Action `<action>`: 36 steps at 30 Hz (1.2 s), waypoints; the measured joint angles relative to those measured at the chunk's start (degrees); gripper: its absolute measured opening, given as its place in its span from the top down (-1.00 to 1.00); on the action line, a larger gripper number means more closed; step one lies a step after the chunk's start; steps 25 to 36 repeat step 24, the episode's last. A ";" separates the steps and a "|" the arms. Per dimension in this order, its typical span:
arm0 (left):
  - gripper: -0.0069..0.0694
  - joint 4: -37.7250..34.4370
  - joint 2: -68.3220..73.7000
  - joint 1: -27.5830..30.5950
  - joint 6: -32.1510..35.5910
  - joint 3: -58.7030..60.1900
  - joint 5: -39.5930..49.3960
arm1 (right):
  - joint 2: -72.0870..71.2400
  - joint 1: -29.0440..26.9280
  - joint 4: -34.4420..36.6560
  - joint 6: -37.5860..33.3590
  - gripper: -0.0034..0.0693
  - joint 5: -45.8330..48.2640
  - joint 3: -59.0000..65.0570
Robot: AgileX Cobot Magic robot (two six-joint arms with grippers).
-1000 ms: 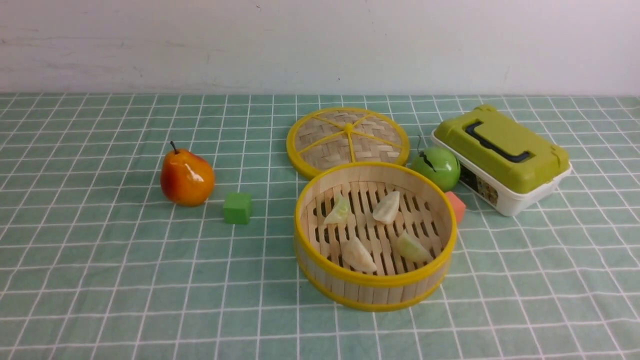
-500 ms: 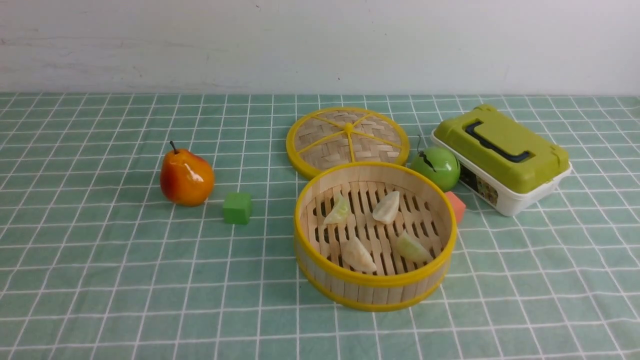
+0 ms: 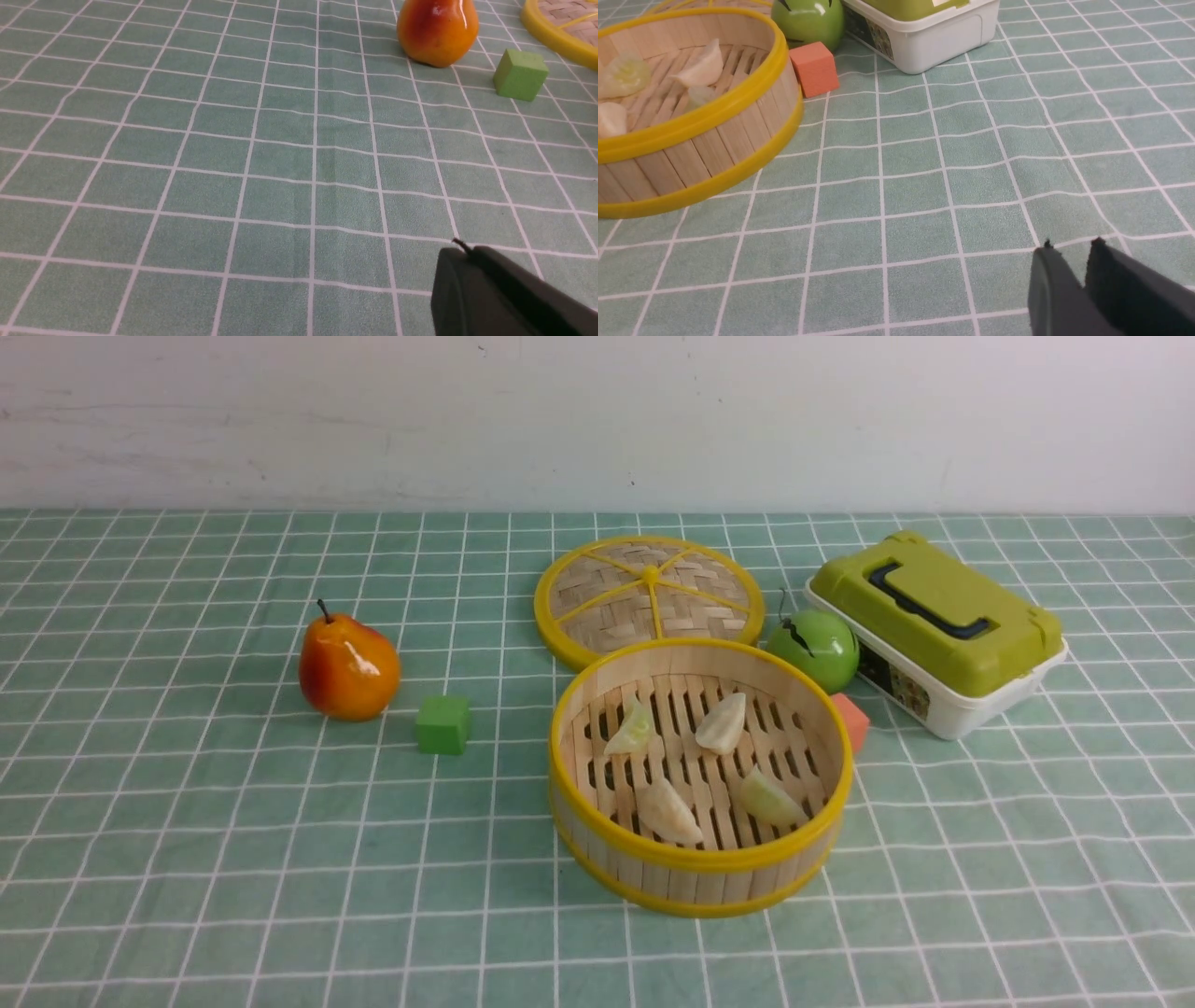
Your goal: Put the dumplings into the steamer on the table with the blue tablecloth.
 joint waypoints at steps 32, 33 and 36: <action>0.83 0.00 0.00 0.00 0.00 0.00 -0.04 | 0.00 0.00 0.06 0.00 0.50 0.00 0.00; 0.83 0.00 0.00 0.00 0.00 0.00 -0.04 | 0.00 0.00 0.06 0.00 0.50 0.00 0.00; 0.83 0.00 0.00 0.00 0.00 0.00 -0.04 | 0.00 0.00 0.06 0.00 0.50 0.00 0.00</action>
